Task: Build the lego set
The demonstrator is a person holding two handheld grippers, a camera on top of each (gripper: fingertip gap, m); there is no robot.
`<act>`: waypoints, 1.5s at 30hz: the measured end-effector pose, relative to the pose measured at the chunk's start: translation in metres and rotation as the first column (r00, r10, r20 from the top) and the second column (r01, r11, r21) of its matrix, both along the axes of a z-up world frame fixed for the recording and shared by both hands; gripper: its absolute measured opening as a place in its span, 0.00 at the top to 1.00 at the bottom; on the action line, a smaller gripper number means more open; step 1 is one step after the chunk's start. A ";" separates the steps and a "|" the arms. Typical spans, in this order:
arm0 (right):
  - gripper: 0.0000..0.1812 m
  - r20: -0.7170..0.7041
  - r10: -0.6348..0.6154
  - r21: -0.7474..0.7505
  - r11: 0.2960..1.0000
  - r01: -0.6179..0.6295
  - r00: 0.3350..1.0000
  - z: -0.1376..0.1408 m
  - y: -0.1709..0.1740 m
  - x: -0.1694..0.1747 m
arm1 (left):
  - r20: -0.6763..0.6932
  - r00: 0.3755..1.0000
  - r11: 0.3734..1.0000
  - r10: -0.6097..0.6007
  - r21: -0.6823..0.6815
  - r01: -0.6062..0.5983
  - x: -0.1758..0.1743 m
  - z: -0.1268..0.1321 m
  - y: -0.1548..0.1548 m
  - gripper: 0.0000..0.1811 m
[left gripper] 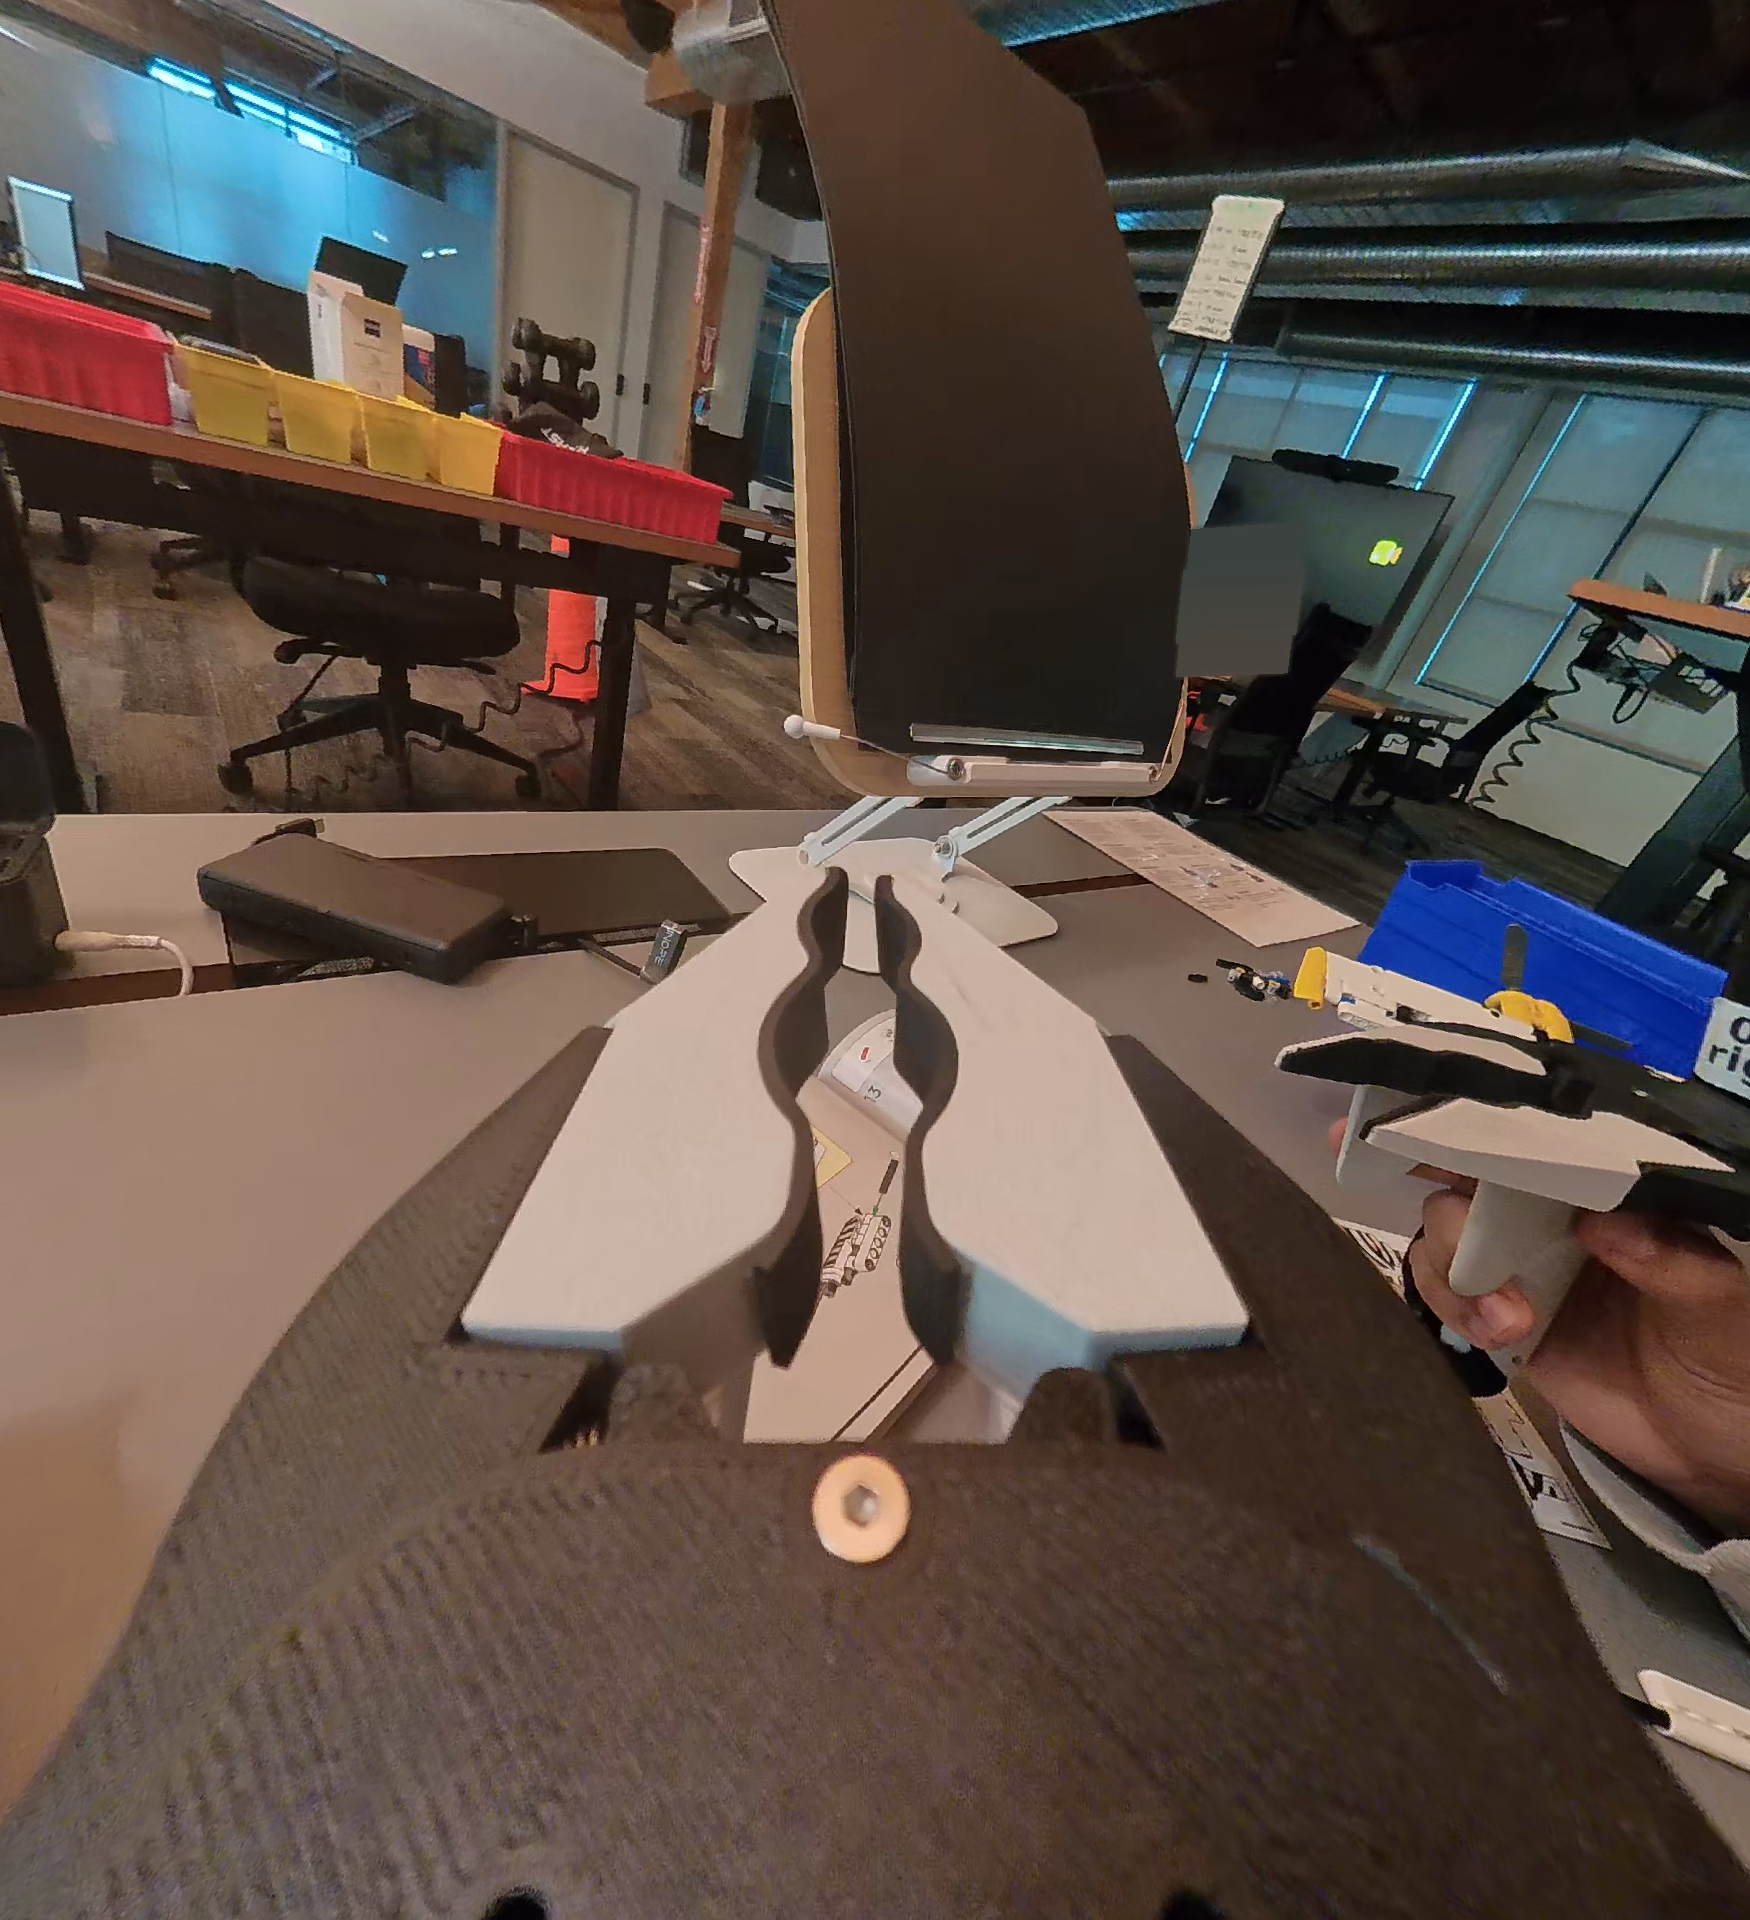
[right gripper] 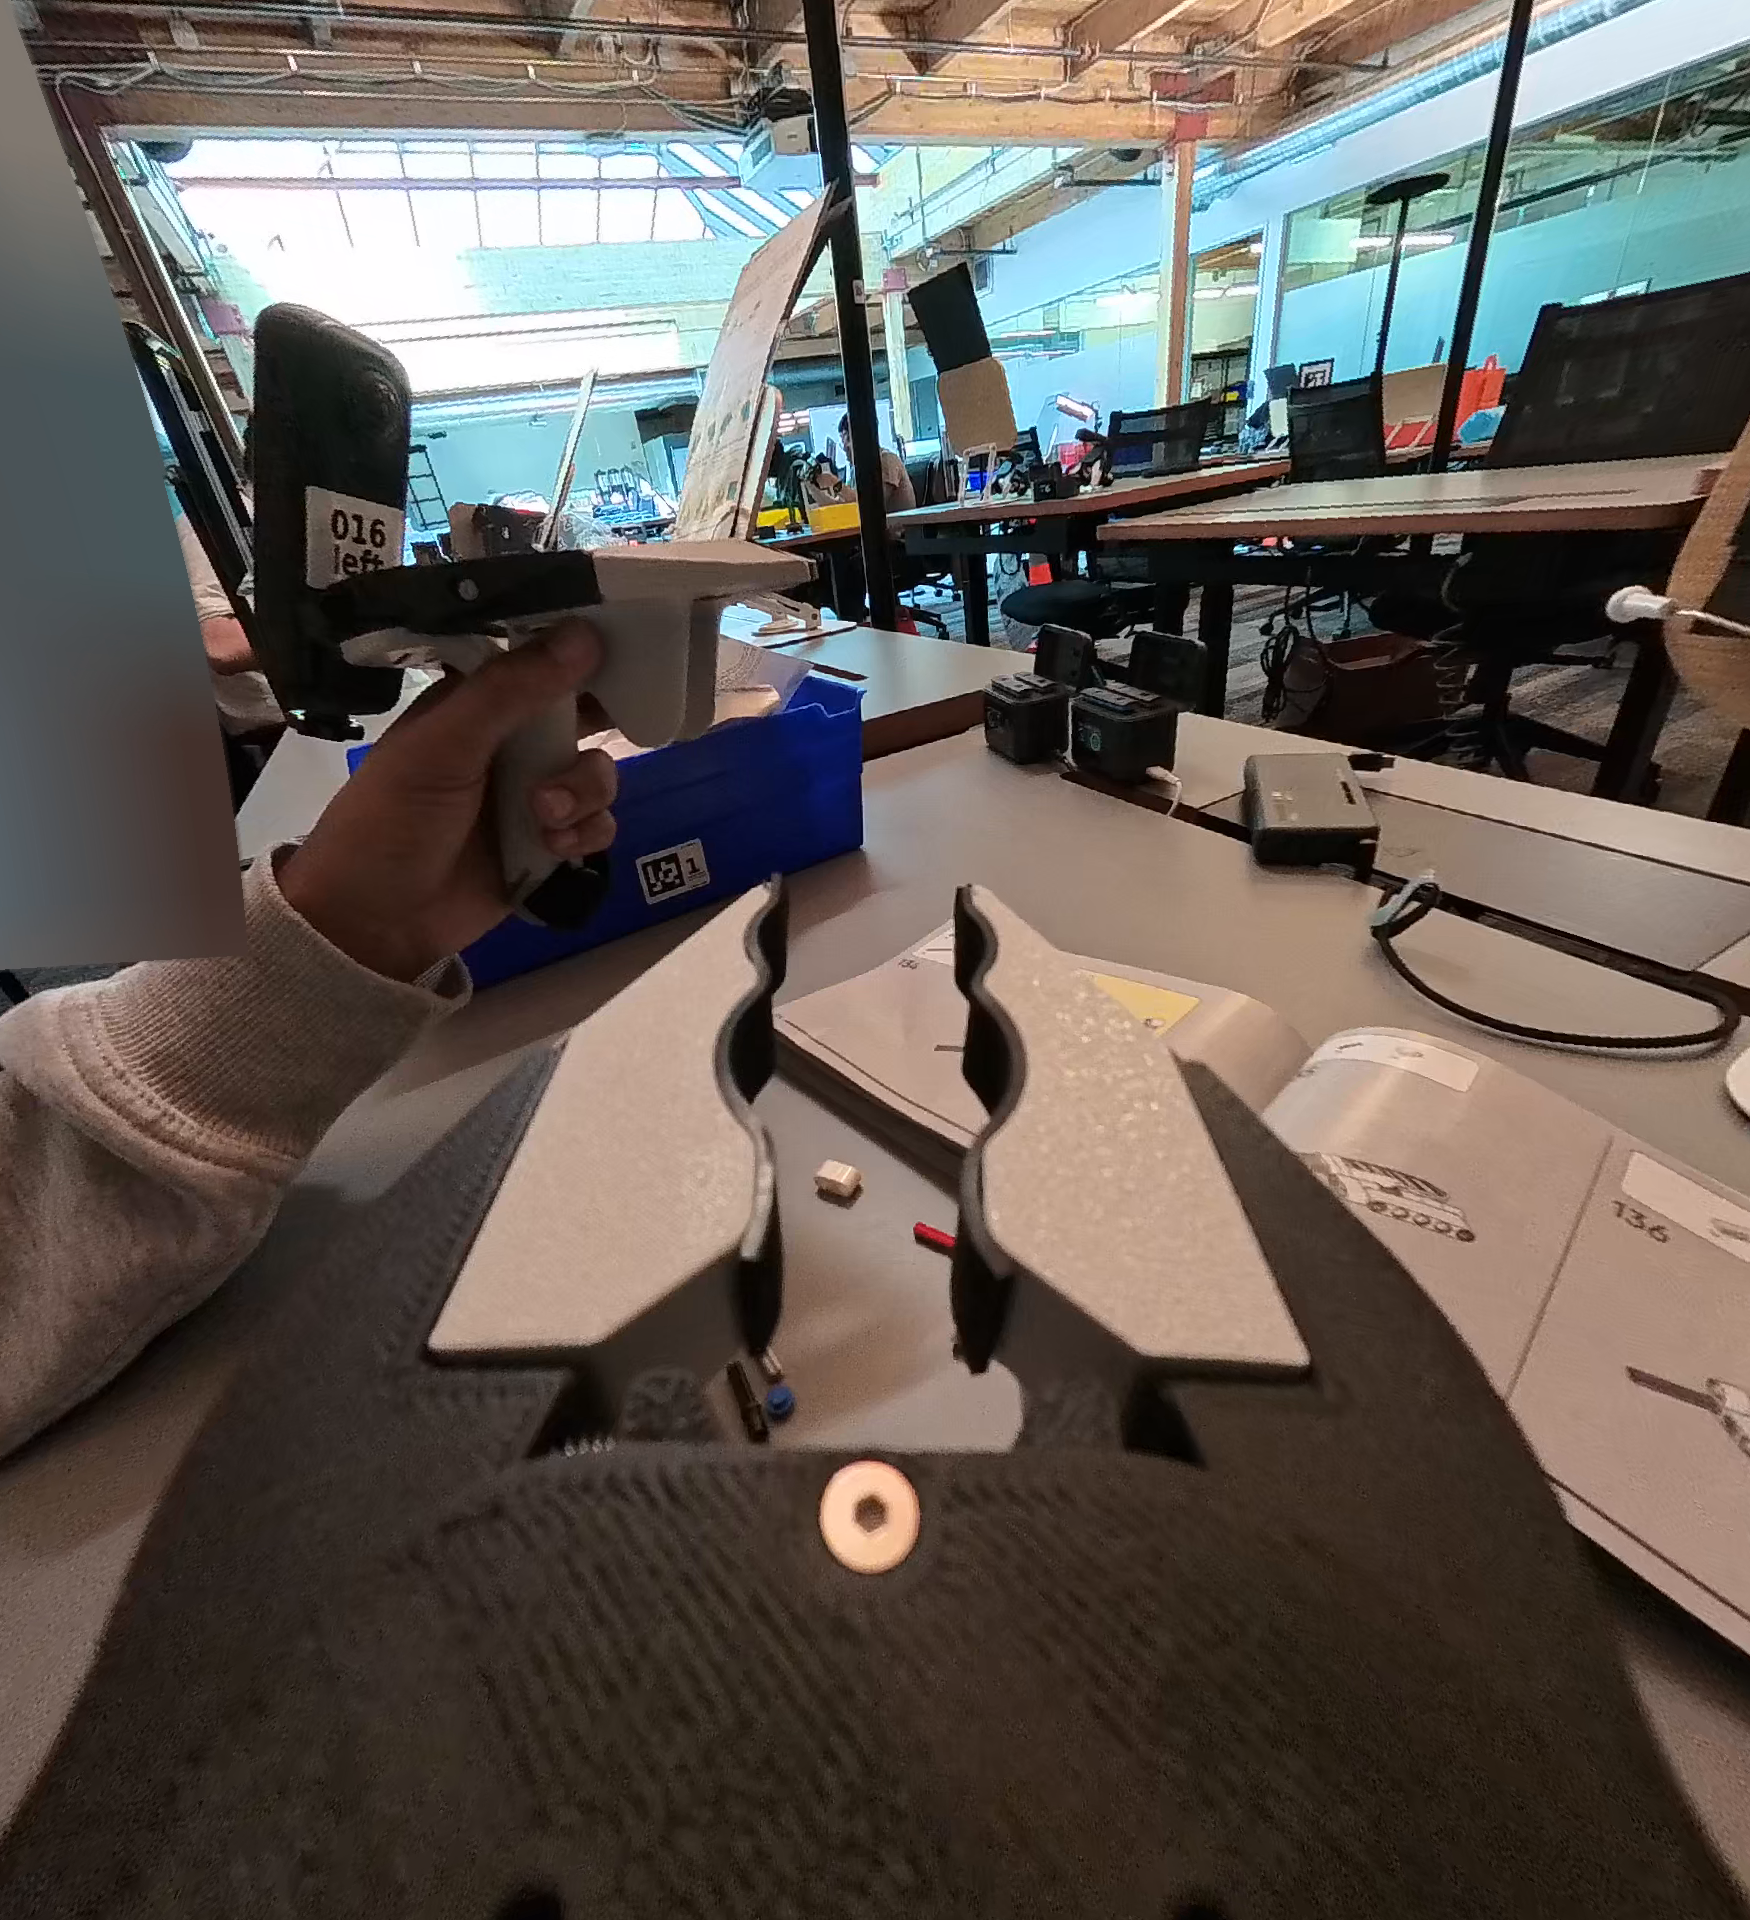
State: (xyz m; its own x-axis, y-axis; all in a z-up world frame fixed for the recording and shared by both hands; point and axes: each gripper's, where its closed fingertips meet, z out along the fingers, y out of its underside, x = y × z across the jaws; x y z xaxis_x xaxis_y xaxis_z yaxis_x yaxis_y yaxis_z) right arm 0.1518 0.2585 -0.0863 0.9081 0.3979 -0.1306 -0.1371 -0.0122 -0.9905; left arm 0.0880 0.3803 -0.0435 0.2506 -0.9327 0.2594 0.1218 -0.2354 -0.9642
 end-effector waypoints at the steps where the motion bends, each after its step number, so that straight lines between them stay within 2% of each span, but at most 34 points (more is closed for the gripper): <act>1: 0.83 0.000 0.000 0.001 1.000 0.000 1.000 0.000 0.000 0.000 | -0.001 1.000 1.000 0.000 0.000 0.000 0.000 0.000 0.000 0.98; 32: 0.83 -0.005 0.006 0.007 1.000 -0.006 1.000 0.003 -0.001 -0.001 | -0.008 1.000 1.000 -0.013 -0.011 0.013 0.003 -0.003 -0.001 0.96; 40: 0.83 -0.004 0.016 0.014 1.000 -0.016 1.000 0.006 -0.003 -0.005 | -0.042 0.999 1.000 -0.019 -0.021 0.018 0.008 -0.013 0.000 0.96; 45: 0.82 0.067 0.016 0.033 0.999 -0.018 0.998 0.013 -0.008 -0.012 | -0.072 0.997 1.000 -0.021 -0.011 0.020 0.012 -0.019 0.000 0.96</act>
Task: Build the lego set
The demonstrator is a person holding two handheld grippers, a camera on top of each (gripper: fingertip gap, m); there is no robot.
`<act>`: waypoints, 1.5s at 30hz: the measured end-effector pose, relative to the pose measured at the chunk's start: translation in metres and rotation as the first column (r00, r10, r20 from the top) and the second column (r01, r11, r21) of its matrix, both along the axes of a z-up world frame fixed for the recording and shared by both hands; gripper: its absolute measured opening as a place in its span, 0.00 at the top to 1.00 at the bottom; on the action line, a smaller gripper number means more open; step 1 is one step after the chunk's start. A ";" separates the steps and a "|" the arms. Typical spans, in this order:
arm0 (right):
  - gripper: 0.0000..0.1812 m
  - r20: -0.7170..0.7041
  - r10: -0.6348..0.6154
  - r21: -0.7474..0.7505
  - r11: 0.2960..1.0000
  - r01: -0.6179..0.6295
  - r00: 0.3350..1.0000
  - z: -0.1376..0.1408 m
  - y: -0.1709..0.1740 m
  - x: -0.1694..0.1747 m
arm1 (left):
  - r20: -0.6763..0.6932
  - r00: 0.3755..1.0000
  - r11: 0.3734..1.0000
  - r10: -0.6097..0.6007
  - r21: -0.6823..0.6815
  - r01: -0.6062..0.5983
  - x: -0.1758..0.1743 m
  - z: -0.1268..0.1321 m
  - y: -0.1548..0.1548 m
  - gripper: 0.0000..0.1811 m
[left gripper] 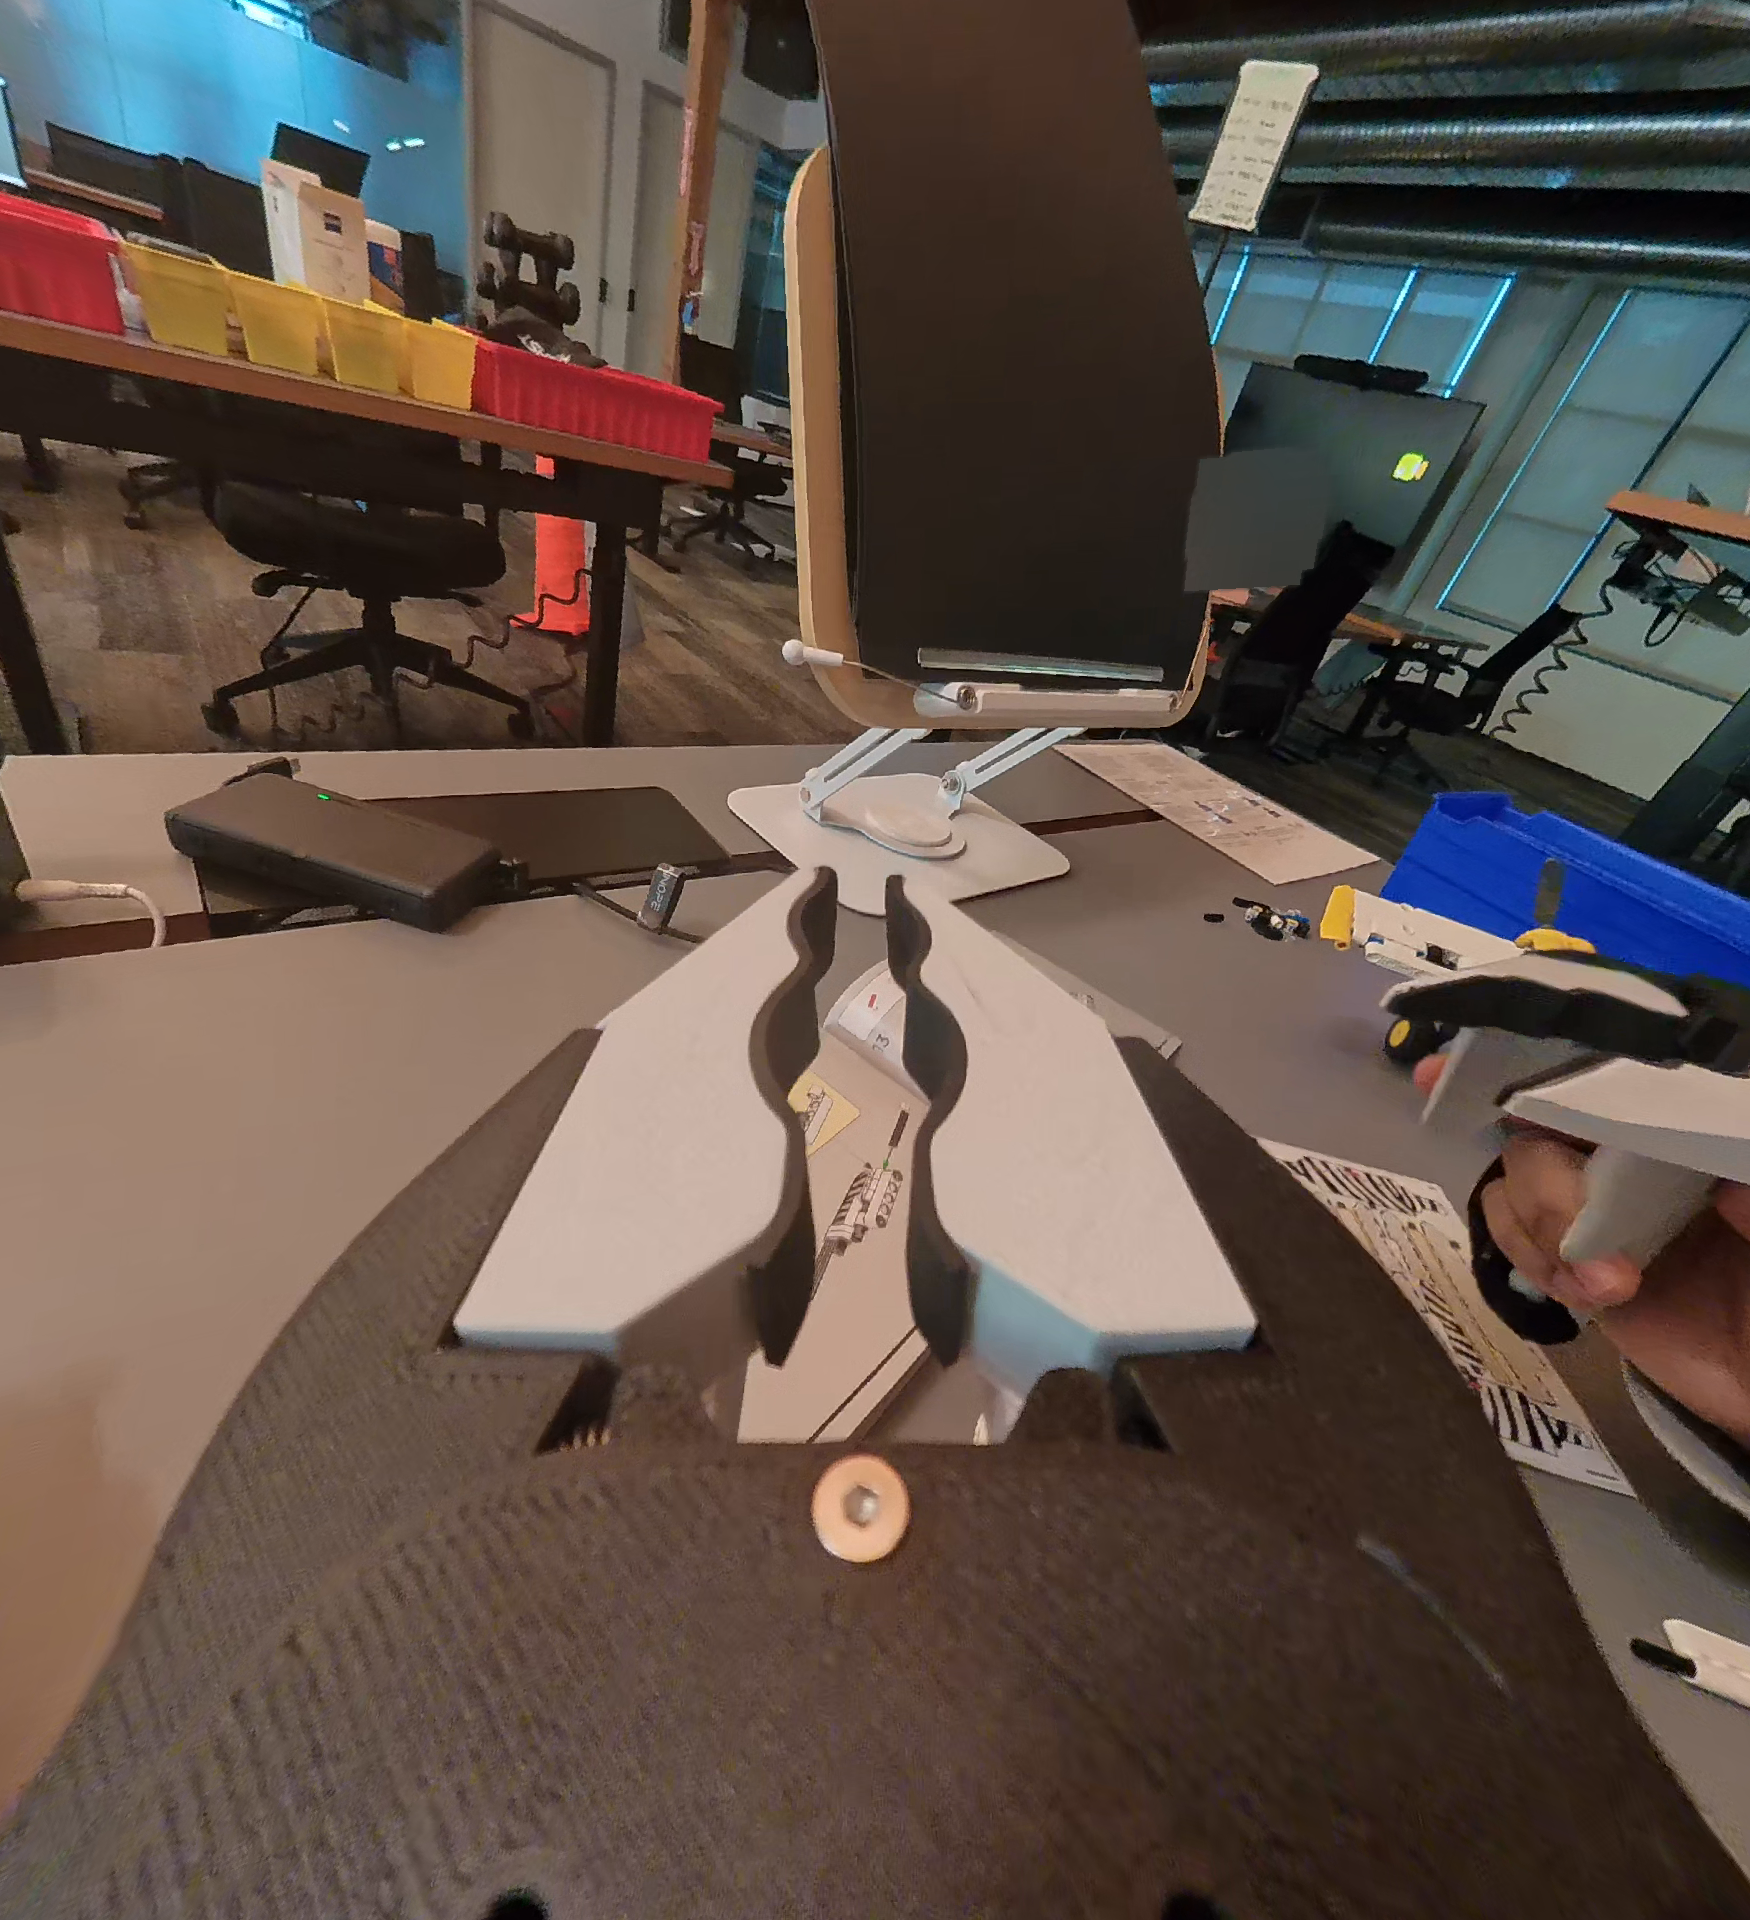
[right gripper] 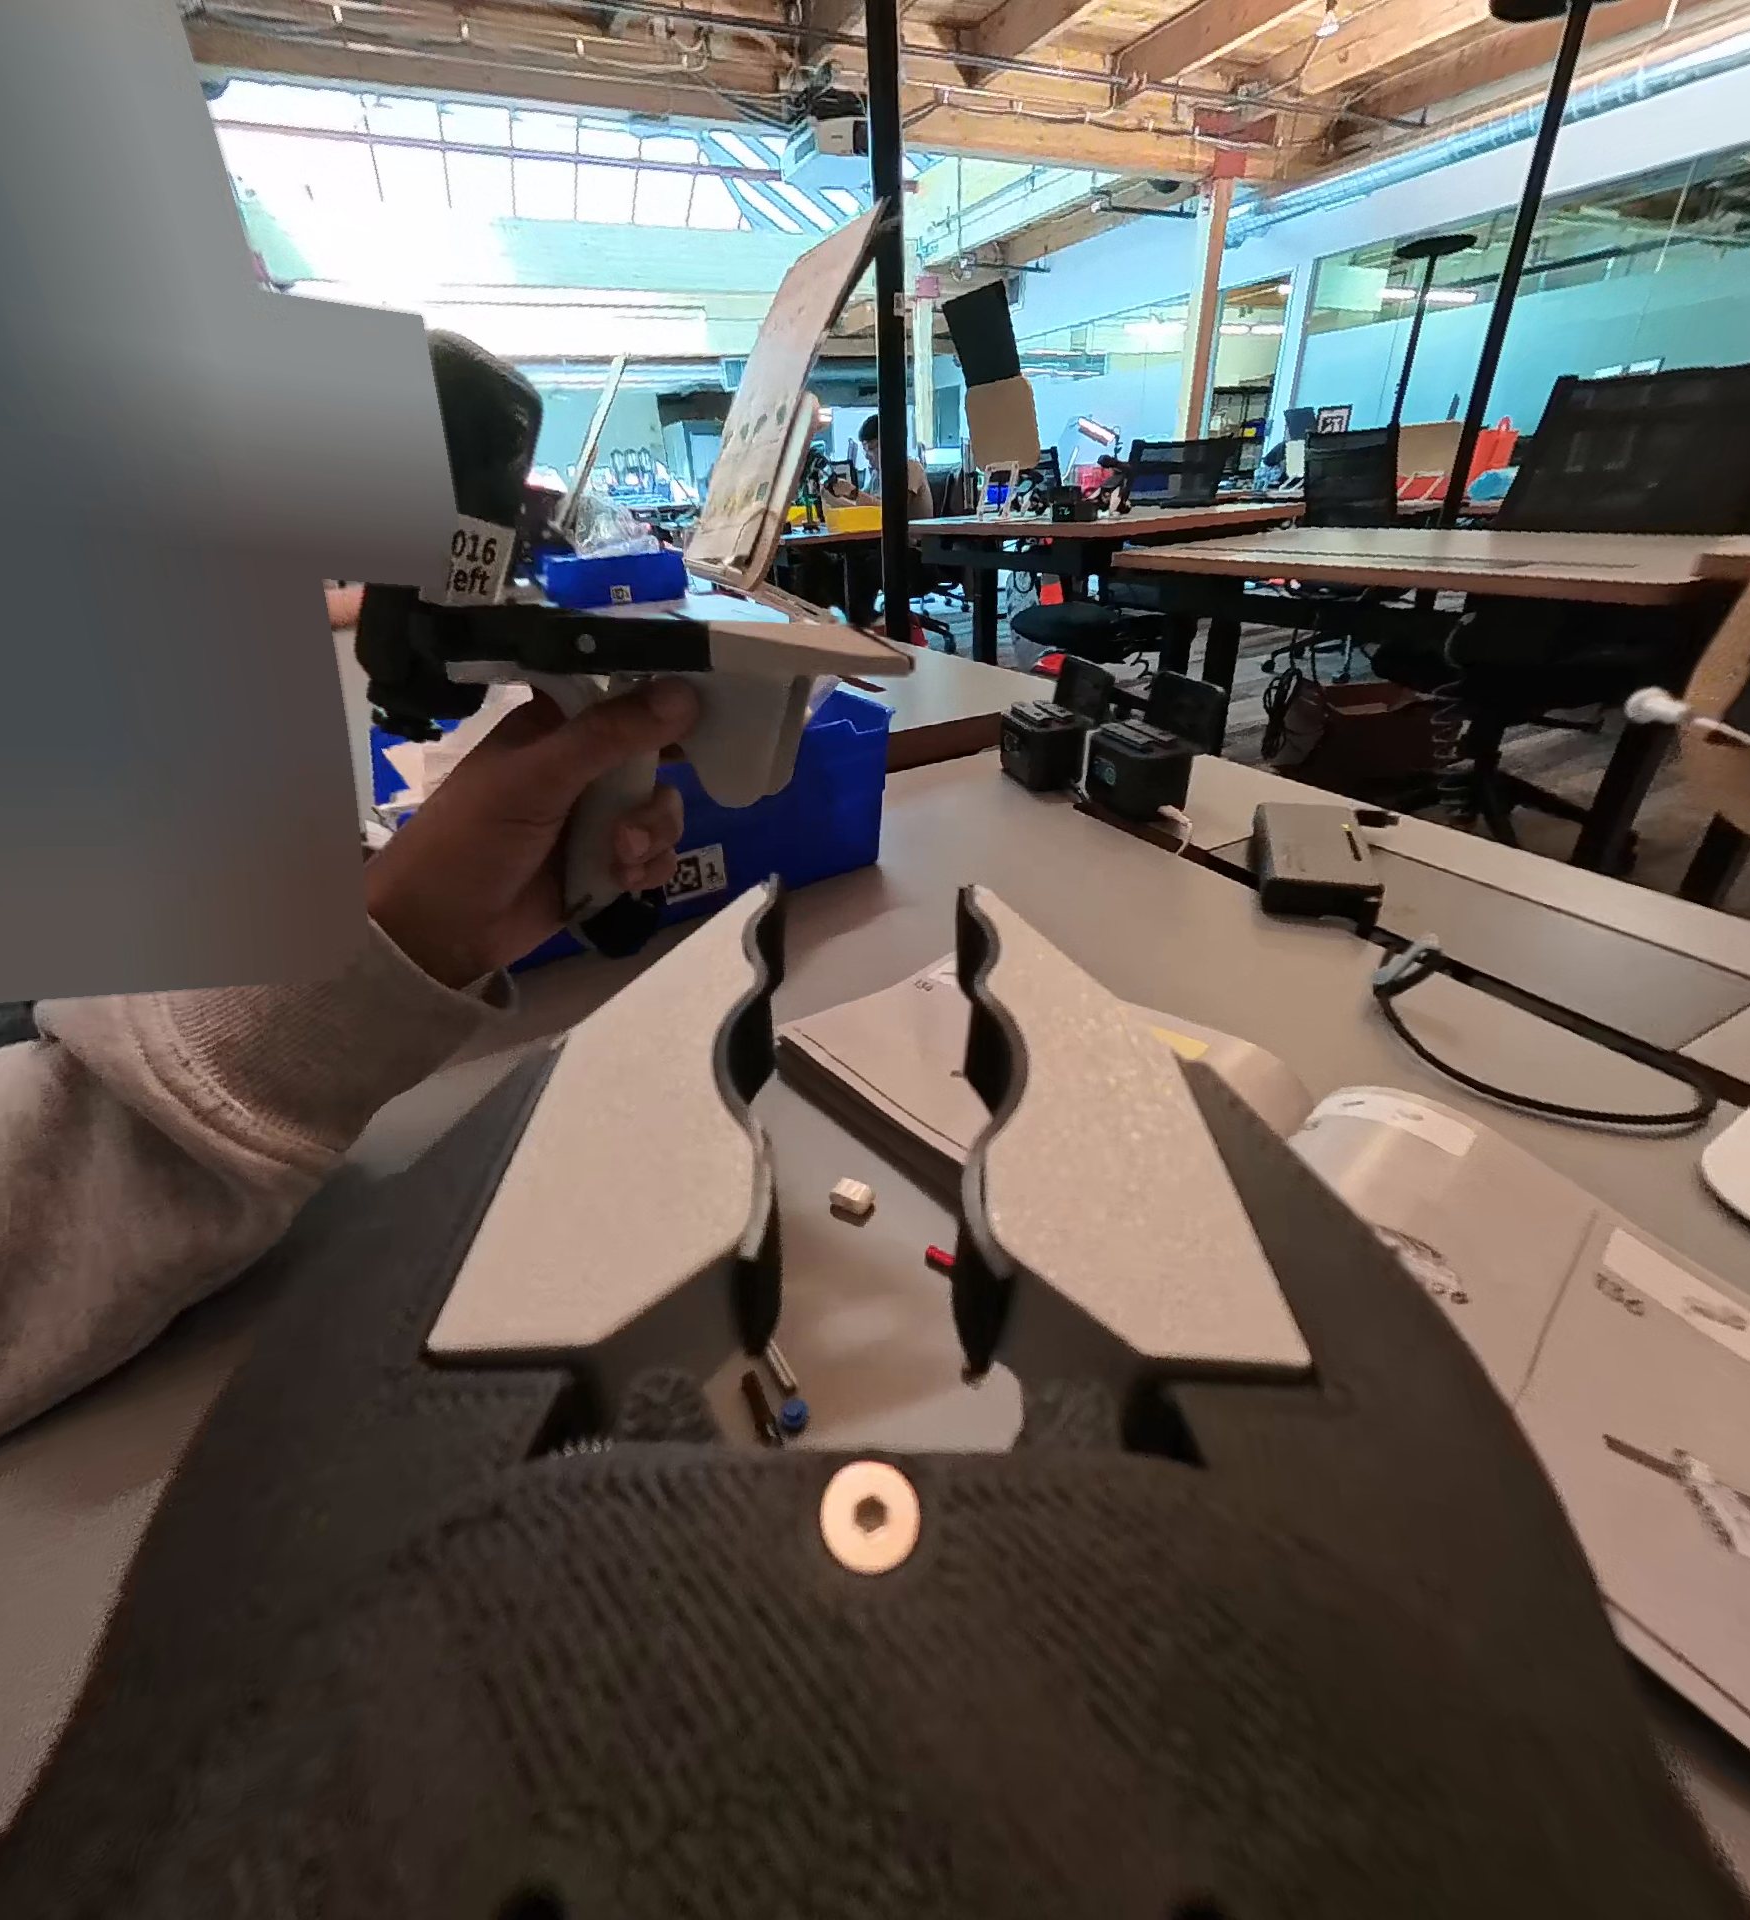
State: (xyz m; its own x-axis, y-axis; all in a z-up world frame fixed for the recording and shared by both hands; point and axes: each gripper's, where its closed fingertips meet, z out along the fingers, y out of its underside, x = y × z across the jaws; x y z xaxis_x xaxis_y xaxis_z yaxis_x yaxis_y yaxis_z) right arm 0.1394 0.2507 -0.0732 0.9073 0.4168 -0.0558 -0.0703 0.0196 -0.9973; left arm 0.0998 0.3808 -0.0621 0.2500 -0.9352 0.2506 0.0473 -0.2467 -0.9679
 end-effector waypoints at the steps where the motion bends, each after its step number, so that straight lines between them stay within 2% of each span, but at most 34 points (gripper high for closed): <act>1: 0.82 0.018 -0.003 0.004 1.000 0.003 1.000 0.002 -0.002 -0.002 | -0.003 1.000 1.000 -0.003 0.001 0.003 0.001 -0.001 0.000 0.95; 4: 0.81 0.035 -0.009 0.002 1.000 0.009 0.999 0.006 -0.018 -0.008 | -0.010 1.000 1.000 -0.006 0.011 0.006 0.001 -0.003 0.000 0.95; 7: 0.81 0.050 -0.019 -0.070 0.997 0.023 0.999 -0.010 -0.050 -0.016 | -0.010 1.000 1.000 -0.018 0.012 0.018 0.003 -0.004 -0.002 0.95; 11: 0.82 0.219 -0.050 -0.289 0.951 0.113 0.975 -0.067 -0.104 -0.015 | -0.007 0.999 0.999 -0.044 0.019 0.044 0.009 -0.004 -0.009 0.95; 16: 0.80 0.366 -0.014 -0.523 0.824 0.218 0.931 -0.139 -0.165 -0.018 | -0.033 0.995 0.995 -0.093 0.029 0.094 0.023 -0.009 -0.025 0.94; 19: 0.81 0.430 -0.015 -0.547 0.791 0.274 0.903 -0.157 -0.178 -0.018 | -0.040 0.989 0.989 -0.143 0.034 0.144 0.034 -0.012 -0.041 0.93; 21: 0.92 0.471 -0.038 -0.518 0.797 0.310 0.881 -0.155 -0.178 -0.014 | -0.046 0.981 0.981 -0.189 0.044 0.191 0.042 -0.016 -0.056 0.92; 23: 0.92 0.479 -0.037 -0.517 0.796 0.316 0.877 -0.156 -0.176 -0.014 | -0.053 0.956 0.955 -0.288 0.056 0.291 0.049 -0.020 -0.084 0.90; 25: 0.92 0.479 -0.035 -0.518 0.796 0.315 0.877 -0.154 -0.176 -0.012 | -0.086 0.892 0.891 -0.443 0.062 0.449 0.053 -0.031 -0.127 0.88; 26: 0.92 0.477 -0.046 -0.505 0.803 0.317 0.878 -0.151 -0.176 -0.010 | -0.113 0.834 0.834 -0.540 0.057 0.548 0.053 -0.038 -0.154 0.88; 27: 0.92 0.466 -0.059 -0.489 0.815 0.312 0.883 -0.146 -0.176 -0.008 | -0.152 0.742 0.746 -0.653 0.035 0.665 0.051 -0.046 -0.184 0.86; 28: 0.92 0.440 -0.064 -0.474 0.830 0.292 0.896 -0.140 -0.176 -0.008 | -0.205 0.614 0.631 -0.762 -0.024 0.775 0.045 -0.057 -0.214 0.84; 30: 0.92 0.358 -0.058 -0.446 0.866 0.225 0.932 -0.124 -0.176 -0.011 | -0.286 0.349 0.409 -0.892 -0.186 0.893 0.028 -0.078 -0.261 0.82; 31: 0.92 0.313 -0.060 -0.429 0.881 0.198 0.948 -0.116 -0.177 -0.011 | -0.302 0.266 0.338 -0.916 -0.220 0.915 0.023 -0.084 -0.277 0.82; 32: 0.92 0.268 -0.056 -0.411 0.896 0.167 0.962 -0.107 -0.178 -0.011 | -0.310 0.229 0.302 -0.923 -0.215 0.929 0.022 -0.088 -0.289 0.82; 35: 0.92 0.156 -0.039 -0.340 0.936 0.091 0.987 -0.084 -0.182 -0.010 | -0.298 0.194 0.258 -0.935 -0.194 0.946 0.026 -0.091 -0.306 0.87; 38: 0.92 0.108 -0.024 -0.295 0.954 0.056 0.994 -0.073 -0.186 -0.007 | -0.214 0.180 0.224 -0.960 -0.201 0.954 0.027 -0.082 -0.309 0.95; 39: 0.92 0.099 -0.018 -0.287 0.957 0.046 0.995 -0.071 -0.186 -0.008 | -0.191 0.182 0.220 -0.965 -0.197 0.956 0.026 -0.079 -0.308 0.98; 45: 0.92 0.116 -0.008 -0.283 0.958 0.041 0.993 -0.075 -0.185 -0.009 | -0.167 0.180 0.212 -0.969 -0.203 0.956 0.023 -0.078 -0.303 0.98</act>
